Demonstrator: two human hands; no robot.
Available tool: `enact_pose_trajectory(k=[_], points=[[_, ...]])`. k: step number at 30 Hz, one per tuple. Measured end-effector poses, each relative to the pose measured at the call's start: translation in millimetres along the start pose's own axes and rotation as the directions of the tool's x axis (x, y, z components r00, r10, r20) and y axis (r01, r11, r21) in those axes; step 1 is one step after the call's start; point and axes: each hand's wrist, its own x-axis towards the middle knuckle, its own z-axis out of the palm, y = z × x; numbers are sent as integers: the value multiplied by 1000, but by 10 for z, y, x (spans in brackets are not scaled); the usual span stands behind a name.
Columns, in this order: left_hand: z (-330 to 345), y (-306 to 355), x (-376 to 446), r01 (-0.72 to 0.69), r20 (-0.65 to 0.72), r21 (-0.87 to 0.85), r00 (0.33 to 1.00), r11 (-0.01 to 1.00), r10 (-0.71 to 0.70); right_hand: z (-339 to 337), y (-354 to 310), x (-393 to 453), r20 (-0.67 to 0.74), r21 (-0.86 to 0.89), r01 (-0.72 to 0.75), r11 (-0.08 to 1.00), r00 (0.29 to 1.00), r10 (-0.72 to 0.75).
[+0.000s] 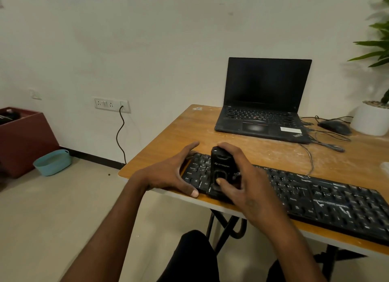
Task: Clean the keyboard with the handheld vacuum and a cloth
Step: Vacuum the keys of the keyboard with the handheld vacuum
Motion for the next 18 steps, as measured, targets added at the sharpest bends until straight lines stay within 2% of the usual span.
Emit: enact_pose_trajectory(k=[7, 14, 18], points=[[69, 74, -19, -96, -45, 33, 994, 995, 97, 505, -265, 257, 65, -38, 114, 993, 992, -111], [21, -14, 1, -10, -4, 11, 1000, 1000, 10, 74, -21, 33, 34, -37, 44, 998, 999, -42], [20, 37, -5, -10, -6, 4, 1000, 1000, 10, 114, -58, 72, 20, -50, 23, 998, 1000, -22]])
